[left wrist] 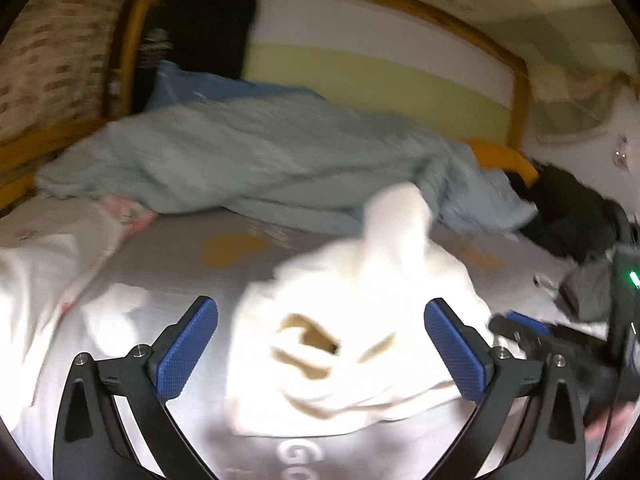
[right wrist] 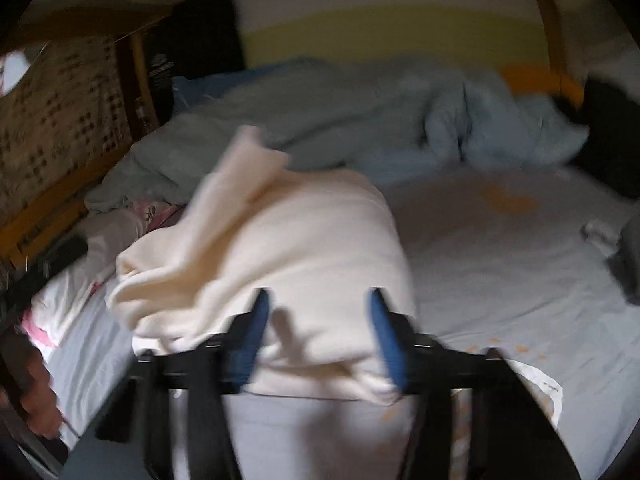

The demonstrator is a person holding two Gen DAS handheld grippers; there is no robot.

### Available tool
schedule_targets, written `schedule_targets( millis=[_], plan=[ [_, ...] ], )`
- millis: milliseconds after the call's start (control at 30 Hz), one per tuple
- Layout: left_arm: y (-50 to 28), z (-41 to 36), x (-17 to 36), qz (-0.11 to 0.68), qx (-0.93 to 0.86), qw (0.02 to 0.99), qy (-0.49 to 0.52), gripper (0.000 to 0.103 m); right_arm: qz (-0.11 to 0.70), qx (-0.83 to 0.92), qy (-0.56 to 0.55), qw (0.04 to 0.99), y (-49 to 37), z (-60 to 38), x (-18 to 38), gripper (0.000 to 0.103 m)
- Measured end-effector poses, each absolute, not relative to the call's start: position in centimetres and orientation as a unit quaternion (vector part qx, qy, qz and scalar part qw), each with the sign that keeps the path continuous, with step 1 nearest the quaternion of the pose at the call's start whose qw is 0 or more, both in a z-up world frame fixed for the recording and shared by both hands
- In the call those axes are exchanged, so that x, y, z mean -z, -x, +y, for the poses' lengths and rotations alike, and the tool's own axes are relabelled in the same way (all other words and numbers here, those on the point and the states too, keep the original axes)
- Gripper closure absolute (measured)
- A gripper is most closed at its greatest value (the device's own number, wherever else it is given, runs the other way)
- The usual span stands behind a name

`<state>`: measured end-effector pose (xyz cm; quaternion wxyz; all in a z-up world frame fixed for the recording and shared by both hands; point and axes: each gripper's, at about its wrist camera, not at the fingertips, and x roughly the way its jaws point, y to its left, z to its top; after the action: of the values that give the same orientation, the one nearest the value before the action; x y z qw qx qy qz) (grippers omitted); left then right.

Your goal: Fold large clothes

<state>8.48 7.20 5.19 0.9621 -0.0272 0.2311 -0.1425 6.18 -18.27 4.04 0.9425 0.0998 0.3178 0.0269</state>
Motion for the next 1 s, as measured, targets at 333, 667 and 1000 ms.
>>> schedule_targets(
  millis=[333, 667, 1000],
  plan=[
    [-14.0, 9.2, -1.3, 0.308, 0.073, 0.948, 0.032, 0.025, 0.396, -0.161, -0.08, 0.901, -11.0, -17.6, -2.1, 0.07],
    [-14.1, 11.5, -0.4, 0.347, 0.12, 0.926, 0.084, 0.012, 0.301, -0.079, 0.027, 0.95, -5.2, -19.0, -2.8, 0.034],
    [-15.8, 10.9, 5.6, 0.474, 0.102, 0.863, 0.146, 0.0, 0.381, -0.125, 0.015, 0.916, -8.5, -20.3, 1.7, 0.034]
  ],
)
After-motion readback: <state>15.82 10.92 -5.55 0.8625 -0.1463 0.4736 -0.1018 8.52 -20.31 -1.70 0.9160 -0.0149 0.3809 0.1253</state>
